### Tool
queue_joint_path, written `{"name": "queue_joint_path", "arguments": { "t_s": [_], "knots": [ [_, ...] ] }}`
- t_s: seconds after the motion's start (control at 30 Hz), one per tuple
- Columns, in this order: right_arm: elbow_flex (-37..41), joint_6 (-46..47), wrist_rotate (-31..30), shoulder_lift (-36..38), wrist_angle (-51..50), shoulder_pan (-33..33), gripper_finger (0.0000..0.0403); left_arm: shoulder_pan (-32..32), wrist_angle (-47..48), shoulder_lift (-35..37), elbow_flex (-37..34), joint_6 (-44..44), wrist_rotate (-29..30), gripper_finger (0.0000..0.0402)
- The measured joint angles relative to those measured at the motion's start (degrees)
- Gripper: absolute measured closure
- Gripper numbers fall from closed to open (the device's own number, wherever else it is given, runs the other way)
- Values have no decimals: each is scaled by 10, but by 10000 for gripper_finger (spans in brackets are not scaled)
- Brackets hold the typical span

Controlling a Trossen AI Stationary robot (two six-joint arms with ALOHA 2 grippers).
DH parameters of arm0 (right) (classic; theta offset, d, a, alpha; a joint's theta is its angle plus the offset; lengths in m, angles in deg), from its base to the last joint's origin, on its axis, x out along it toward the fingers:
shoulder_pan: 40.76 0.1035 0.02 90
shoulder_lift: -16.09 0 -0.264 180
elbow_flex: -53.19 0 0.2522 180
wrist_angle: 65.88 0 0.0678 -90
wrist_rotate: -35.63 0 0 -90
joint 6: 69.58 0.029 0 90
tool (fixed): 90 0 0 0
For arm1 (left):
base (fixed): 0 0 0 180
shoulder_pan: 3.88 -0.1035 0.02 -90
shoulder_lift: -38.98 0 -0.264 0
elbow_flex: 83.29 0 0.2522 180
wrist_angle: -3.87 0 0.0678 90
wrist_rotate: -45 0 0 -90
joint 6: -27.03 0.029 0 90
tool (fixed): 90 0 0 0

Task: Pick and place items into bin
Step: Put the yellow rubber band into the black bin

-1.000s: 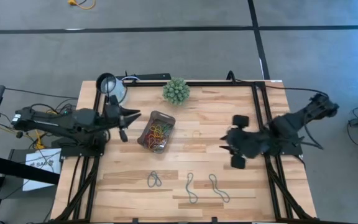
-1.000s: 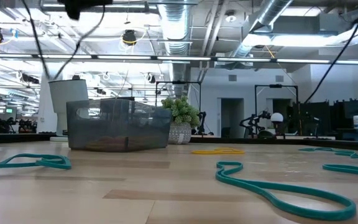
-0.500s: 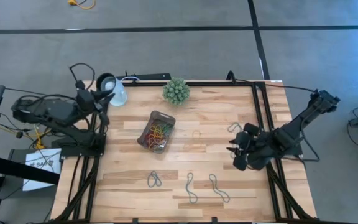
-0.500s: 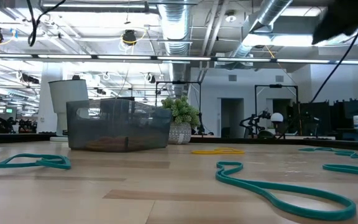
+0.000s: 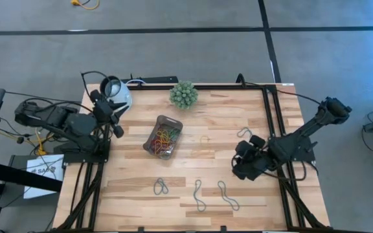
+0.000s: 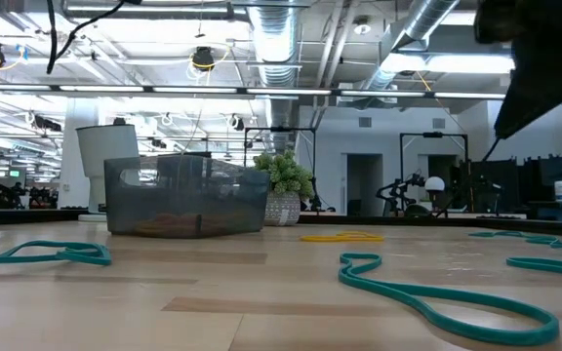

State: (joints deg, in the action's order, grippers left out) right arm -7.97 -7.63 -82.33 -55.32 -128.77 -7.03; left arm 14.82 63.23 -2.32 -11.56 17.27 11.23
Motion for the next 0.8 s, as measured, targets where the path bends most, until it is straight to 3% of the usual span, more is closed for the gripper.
{"name": "queue_joint_path", "arguments": {
  "t_s": [0.17,0.33,0.67,0.8],
  "knots": [
    [0,-57,49,-30,-4,-29,276,0,0,-15,0,2,0,346],
    [0,-34,112,-50,-51,-63,276,0,0,-14,0,-3,0,346],
    [0,-21,114,-90,-87,-128,276,0,0,-15,0,-5,0,346],
    [0,-84,112,-114,-55,-156,276,0,0,-14,0,-5,0,346]
  ]
}}
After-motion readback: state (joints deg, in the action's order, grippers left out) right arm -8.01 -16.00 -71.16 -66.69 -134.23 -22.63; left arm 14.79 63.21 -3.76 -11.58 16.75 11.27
